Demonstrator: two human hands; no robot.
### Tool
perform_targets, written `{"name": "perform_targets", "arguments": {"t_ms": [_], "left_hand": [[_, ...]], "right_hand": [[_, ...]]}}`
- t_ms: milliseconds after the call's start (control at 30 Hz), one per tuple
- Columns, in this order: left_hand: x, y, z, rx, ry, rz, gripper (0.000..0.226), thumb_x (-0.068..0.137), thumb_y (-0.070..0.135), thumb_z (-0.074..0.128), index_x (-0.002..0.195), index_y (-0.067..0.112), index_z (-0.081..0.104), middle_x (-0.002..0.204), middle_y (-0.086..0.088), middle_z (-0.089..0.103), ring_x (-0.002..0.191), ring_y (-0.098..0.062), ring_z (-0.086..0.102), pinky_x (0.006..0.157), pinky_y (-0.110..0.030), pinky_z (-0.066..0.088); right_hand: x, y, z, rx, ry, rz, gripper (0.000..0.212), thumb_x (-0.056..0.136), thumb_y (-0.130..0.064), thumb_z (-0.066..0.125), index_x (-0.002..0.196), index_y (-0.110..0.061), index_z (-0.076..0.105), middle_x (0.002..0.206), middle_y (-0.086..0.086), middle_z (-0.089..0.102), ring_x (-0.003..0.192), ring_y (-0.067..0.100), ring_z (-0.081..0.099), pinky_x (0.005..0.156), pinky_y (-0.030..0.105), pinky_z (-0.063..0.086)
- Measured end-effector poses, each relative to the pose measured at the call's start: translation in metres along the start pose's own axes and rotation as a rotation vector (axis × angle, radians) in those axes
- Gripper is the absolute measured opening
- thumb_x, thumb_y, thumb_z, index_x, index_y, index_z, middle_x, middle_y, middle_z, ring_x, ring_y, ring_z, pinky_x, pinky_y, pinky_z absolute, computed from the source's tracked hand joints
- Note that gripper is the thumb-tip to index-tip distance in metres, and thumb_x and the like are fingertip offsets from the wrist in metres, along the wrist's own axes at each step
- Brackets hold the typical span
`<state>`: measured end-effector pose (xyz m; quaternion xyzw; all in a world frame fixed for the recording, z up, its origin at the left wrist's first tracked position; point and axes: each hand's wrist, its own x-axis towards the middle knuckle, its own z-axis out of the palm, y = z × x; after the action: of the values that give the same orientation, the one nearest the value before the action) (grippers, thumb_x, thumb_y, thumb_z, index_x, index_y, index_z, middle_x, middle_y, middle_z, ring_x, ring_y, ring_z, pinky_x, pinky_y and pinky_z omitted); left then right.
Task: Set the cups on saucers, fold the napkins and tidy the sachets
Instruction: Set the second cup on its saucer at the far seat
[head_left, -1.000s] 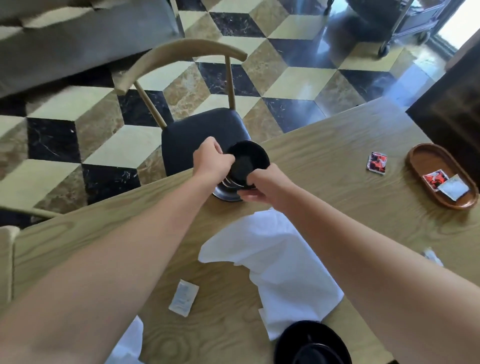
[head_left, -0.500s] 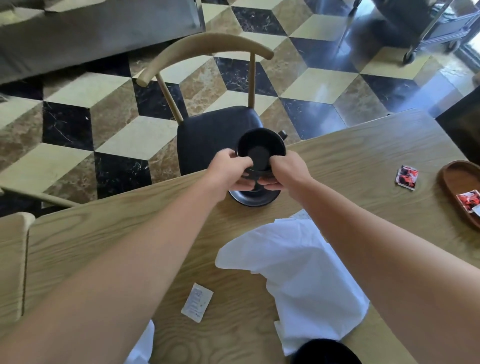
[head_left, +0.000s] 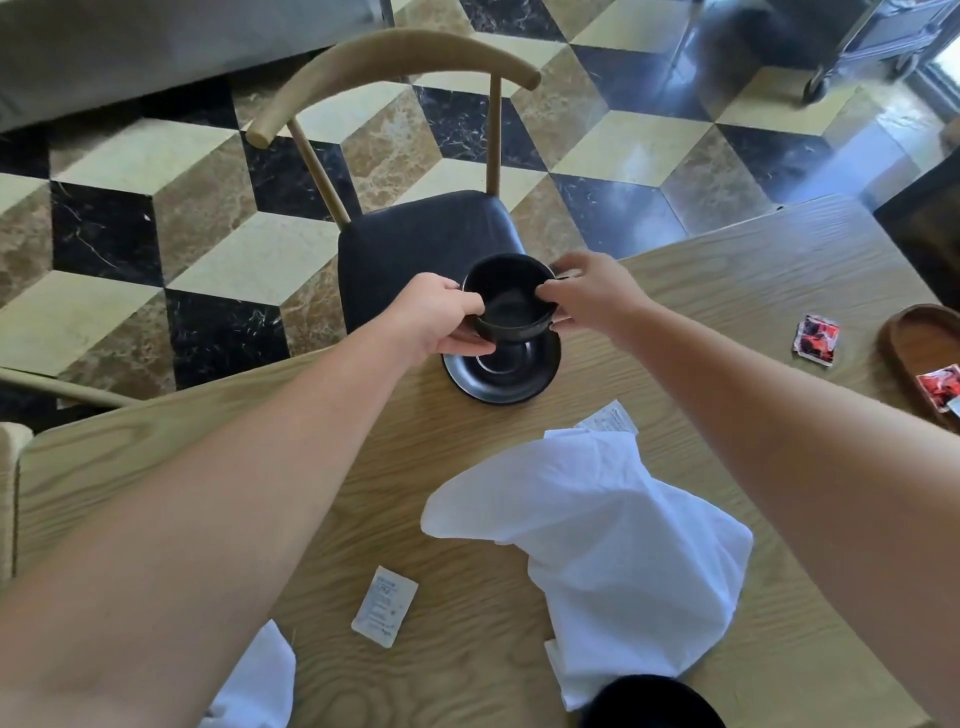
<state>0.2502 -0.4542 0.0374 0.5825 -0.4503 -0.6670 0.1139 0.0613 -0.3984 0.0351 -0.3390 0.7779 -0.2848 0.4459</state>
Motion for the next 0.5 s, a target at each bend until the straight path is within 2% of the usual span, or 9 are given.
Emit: {"name": "perform_targets", "arguments": {"t_ms": [67,200,300,367,433,500], "left_hand": [[0.0,-0.003,-0.001,0.045,-0.001,-0.011,0.025,0.093,0.0,0.061,0.115,-0.013,0.062,0.101,-0.033,0.072,0.079,-0.042,0.076,0.073,-0.045,0.065],[-0.001,-0.015,-0.002,0.085,0.006,-0.044,0.029,0.093,-0.004,0.06,0.122,-0.01,0.058,0.107,-0.035,0.07,0.08,-0.04,0.076,0.063,-0.038,0.065],[0.001,-0.024,-0.001,0.087,0.007,-0.067,0.021,0.092,-0.007,0.06,0.114,-0.006,0.063,0.109,-0.033,0.07,0.088,-0.042,0.074,0.072,-0.045,0.065],[0.003,-0.029,0.001,0.072,0.008,-0.074,0.025,0.092,-0.008,0.06,0.116,-0.005,0.064,0.111,-0.031,0.07,0.09,-0.043,0.074,0.078,-0.047,0.063],[0.006,-0.032,0.002,0.067,0.008,-0.08,0.032,0.091,-0.01,0.06,0.122,-0.003,0.064,0.111,-0.027,0.071,0.089,-0.041,0.075,0.078,-0.046,0.064],[0.01,-0.034,0.002,0.06,0.006,-0.084,0.035,0.09,-0.01,0.06,0.124,-0.001,0.063,0.112,-0.024,0.072,0.088,-0.039,0.075,0.076,-0.044,0.064]], "right_hand": [[0.0,-0.004,0.0,-0.075,-0.056,0.0,0.013,0.086,-0.008,0.063,0.095,-0.013,0.072,0.096,0.018,0.077,0.082,0.024,0.077,0.067,0.031,0.065],[-0.002,0.002,0.011,-0.202,-0.102,0.018,0.019,0.088,-0.003,0.058,0.1,-0.001,0.073,0.093,0.019,0.074,0.085,0.028,0.077,0.069,0.029,0.064],[-0.002,0.01,0.017,-0.244,-0.111,0.025,0.019,0.088,-0.003,0.058,0.098,0.001,0.073,0.087,0.017,0.072,0.077,0.027,0.076,0.063,0.024,0.062],[0.0,0.013,0.019,-0.252,-0.116,0.029,0.018,0.088,-0.003,0.058,0.098,0.001,0.072,0.085,0.016,0.071,0.079,0.028,0.076,0.068,0.027,0.063],[0.001,0.015,0.019,-0.254,-0.118,0.034,0.016,0.088,-0.003,0.058,0.096,0.0,0.072,0.086,0.016,0.071,0.082,0.03,0.077,0.069,0.029,0.063],[0.001,0.016,0.02,-0.273,-0.119,0.031,0.015,0.087,-0.004,0.058,0.095,-0.002,0.072,0.087,0.016,0.071,0.082,0.029,0.077,0.061,0.023,0.061]]}}
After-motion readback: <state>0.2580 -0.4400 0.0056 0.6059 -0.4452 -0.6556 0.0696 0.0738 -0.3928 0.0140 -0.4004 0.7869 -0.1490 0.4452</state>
